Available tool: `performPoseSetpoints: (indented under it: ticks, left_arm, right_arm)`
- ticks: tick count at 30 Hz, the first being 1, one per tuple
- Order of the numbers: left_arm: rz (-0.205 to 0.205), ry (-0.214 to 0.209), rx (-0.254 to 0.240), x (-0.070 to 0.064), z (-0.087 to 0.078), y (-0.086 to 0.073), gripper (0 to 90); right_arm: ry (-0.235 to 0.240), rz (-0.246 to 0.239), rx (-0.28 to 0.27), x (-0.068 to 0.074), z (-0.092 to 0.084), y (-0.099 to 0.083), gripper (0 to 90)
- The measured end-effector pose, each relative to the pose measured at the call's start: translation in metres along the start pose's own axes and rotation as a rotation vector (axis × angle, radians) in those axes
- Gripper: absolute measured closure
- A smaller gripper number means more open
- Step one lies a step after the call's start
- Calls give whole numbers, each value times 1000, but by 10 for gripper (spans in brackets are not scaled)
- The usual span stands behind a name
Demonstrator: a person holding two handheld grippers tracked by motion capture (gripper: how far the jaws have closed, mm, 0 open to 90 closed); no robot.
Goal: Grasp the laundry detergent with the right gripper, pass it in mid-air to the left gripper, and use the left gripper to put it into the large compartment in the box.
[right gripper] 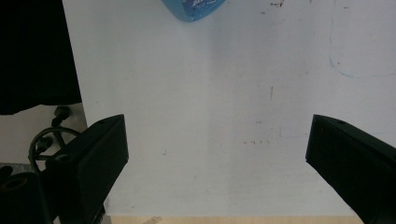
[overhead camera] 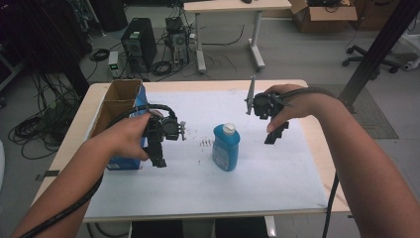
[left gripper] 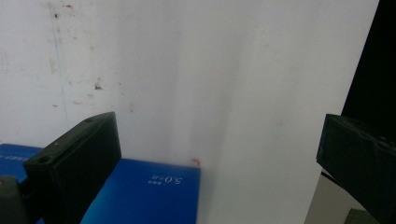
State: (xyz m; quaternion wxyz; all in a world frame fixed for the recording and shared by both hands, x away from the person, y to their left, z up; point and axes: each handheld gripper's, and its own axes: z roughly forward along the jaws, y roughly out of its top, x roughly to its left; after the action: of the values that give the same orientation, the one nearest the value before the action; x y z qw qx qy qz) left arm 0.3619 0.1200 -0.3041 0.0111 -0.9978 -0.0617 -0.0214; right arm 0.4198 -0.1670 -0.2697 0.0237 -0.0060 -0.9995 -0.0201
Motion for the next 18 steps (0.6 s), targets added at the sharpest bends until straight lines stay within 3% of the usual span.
performPoseSetpoints:
  ticks: [11,18]
  left_arm:
    - [3,-6,-7,-1,1,2,2]
    - [7,-2,-8,0,1,-1,2]
  right_arm:
    - [-5,10,-65,5,-2,-6,59]
    - [-17,25,-83,17,-4,-9,56]
